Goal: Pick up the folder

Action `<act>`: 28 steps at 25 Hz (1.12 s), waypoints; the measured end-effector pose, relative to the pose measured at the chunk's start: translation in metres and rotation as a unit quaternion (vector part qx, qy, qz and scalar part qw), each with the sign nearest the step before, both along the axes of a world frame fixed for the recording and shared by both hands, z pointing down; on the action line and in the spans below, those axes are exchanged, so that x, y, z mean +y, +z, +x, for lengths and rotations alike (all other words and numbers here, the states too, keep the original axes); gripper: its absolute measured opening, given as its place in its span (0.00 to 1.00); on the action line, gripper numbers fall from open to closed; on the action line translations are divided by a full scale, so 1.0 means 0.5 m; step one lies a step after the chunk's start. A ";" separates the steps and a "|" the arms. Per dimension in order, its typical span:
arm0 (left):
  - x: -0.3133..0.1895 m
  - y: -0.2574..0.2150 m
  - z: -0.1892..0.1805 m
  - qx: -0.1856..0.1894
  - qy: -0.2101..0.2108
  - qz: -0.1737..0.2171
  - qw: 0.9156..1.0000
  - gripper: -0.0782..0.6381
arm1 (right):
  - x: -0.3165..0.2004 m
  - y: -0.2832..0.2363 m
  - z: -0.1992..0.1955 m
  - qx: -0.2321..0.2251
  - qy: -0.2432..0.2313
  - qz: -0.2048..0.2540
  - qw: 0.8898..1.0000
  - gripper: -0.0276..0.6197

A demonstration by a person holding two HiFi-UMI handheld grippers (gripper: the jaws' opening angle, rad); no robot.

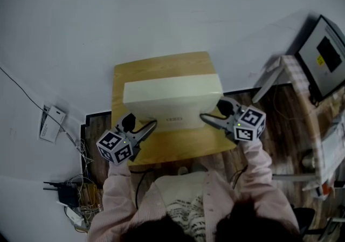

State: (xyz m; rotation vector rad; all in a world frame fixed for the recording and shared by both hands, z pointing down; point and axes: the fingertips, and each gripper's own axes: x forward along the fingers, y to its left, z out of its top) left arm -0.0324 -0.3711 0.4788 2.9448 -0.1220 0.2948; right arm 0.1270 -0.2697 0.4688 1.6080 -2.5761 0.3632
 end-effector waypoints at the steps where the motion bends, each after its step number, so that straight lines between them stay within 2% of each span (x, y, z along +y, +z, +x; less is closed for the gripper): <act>1: 0.002 -0.006 -0.001 0.001 -0.002 0.002 1.000 0.58 | 0.001 -0.005 0.000 -0.001 0.001 0.003 1.000 0.51; 20: 0.064 -0.116 -0.017 0.040 -0.054 0.024 0.997 0.58 | 0.045 -0.109 0.001 -0.026 -0.005 0.047 0.999 0.51; 28: 0.091 -0.145 -0.028 0.052 -0.074 0.026 0.996 0.58 | 0.062 -0.146 -0.005 -0.016 -0.013 0.057 0.998 0.51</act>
